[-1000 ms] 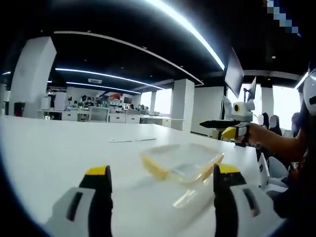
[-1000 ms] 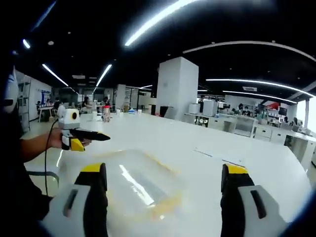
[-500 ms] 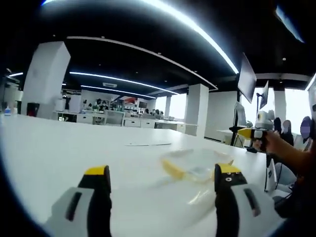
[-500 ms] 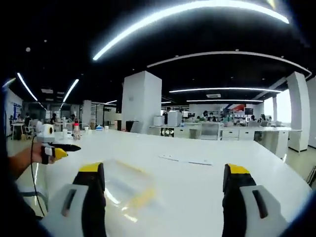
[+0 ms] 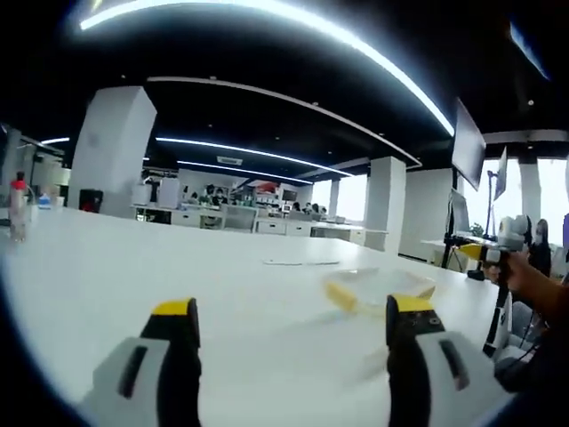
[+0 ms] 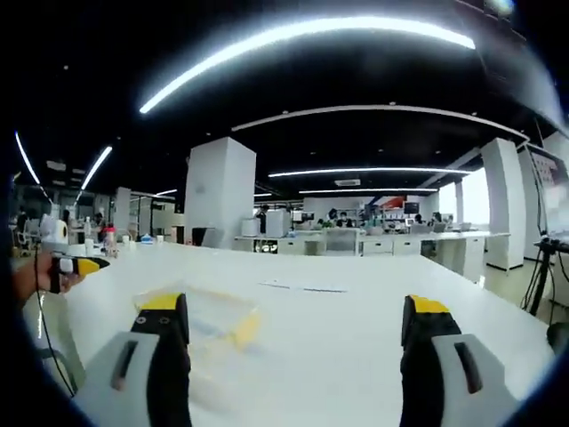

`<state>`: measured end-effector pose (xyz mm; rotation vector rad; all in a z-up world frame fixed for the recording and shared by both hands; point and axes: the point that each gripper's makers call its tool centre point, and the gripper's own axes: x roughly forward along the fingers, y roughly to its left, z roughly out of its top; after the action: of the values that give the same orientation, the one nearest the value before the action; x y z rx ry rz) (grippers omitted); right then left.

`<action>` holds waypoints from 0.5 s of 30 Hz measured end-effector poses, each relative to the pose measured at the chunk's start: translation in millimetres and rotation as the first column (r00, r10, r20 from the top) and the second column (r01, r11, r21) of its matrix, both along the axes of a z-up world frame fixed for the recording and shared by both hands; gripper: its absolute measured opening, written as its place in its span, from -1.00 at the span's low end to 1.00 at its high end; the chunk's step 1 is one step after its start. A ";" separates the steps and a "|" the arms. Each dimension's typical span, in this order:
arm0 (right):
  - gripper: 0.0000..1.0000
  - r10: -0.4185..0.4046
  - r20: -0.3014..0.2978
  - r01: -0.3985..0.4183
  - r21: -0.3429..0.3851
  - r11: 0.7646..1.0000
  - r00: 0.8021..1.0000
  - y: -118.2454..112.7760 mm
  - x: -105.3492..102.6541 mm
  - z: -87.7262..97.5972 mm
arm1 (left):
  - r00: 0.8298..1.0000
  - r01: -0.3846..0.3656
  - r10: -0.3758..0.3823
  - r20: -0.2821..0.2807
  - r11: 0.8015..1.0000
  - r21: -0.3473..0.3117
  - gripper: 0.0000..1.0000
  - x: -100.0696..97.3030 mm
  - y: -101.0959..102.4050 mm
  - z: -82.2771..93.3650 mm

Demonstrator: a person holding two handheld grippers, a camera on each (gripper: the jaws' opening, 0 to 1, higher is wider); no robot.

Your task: Snap each plastic latch of the storage box into its locked position after aligning the lid with the box until every specified latch is closed and the lid sits flush.

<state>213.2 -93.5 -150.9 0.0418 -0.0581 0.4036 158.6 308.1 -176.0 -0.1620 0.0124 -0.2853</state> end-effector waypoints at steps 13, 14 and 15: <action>0.99 -0.036 0.025 0.035 0.013 0.999 0.999 -12.1 -27.6 -7.4 | 0.999 -0.047 0.047 -0.004 0.999 0.028 0.70 -24.6 3.9 -4.1; 0.99 -0.038 0.020 0.037 0.015 0.999 0.999 -12.0 -30.7 -9.1 | 0.999 -0.050 0.050 -0.003 0.998 0.028 0.70 -26.6 4.1 -4.2; 0.99 -0.038 0.017 0.038 0.015 0.999 0.999 -11.5 -33.1 -11.0 | 0.999 -0.052 0.052 -0.002 0.998 0.028 0.70 -28.4 4.3 -4.5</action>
<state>180.1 -105.1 -162.0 0.0510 -0.0791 0.3653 130.2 312.5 -180.5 -0.1343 0.0151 -0.2327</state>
